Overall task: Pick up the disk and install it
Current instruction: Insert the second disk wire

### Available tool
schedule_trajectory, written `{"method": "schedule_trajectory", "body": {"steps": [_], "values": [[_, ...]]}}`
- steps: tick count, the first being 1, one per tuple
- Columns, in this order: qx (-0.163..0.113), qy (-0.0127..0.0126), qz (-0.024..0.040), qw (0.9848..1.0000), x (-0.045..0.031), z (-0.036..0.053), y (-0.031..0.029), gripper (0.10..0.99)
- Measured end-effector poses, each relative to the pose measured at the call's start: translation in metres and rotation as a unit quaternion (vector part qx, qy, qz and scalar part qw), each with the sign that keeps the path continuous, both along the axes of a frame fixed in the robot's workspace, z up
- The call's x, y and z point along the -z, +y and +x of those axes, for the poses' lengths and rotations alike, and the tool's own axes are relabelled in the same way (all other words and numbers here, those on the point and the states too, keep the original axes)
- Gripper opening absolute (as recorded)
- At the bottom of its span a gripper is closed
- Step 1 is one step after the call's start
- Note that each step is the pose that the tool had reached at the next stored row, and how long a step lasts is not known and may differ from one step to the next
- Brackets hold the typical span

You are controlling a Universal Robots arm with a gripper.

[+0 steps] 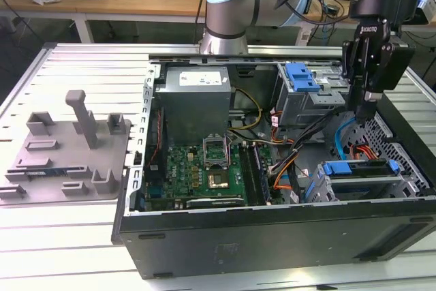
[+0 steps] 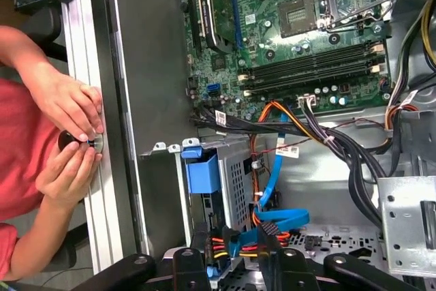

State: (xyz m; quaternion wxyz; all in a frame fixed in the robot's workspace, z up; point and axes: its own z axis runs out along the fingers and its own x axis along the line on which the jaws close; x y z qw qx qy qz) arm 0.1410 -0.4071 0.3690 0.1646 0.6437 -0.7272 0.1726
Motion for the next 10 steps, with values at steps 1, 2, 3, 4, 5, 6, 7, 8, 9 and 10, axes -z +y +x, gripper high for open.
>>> {"method": "schedule_trajectory", "body": {"steps": [1, 2, 3, 4, 5, 6, 7, 8, 9, 10], "values": [[0.000, 0.0003, -0.0001, 1.0000, 0.0001, 0.0000, 0.0000, 0.424], [0.000, 0.0012, -0.0002, 1.0000, 0.0005, 0.0000, -0.0001, 0.404], [0.001, 0.0023, -0.0004, 1.0000, 0.0007, 0.0001, -0.0001, 0.341], [0.001, 0.0032, -0.0004, 1.0000, 0.0008, 0.0002, -0.0001, 0.271], [0.001, 0.0037, -0.0004, 1.0000, 0.0009, 0.0003, -0.0001, 0.271], [0.001, 0.0043, -0.0002, 1.0000, 0.0011, 0.0009, -0.0001, 0.271], [0.001, 0.0046, -0.0003, 1.0000, 0.0010, 0.0017, -0.0001, 0.271], [0.001, 0.0049, -0.0003, 1.0000, 0.0010, 0.0022, -0.0001, 0.271], [0.001, 0.0050, -0.0004, 1.0000, 0.0010, 0.0026, -0.0001, 0.271], [0.001, 0.0050, -0.0004, 1.0000, 0.0011, 0.0026, -0.0002, 0.271]]}}
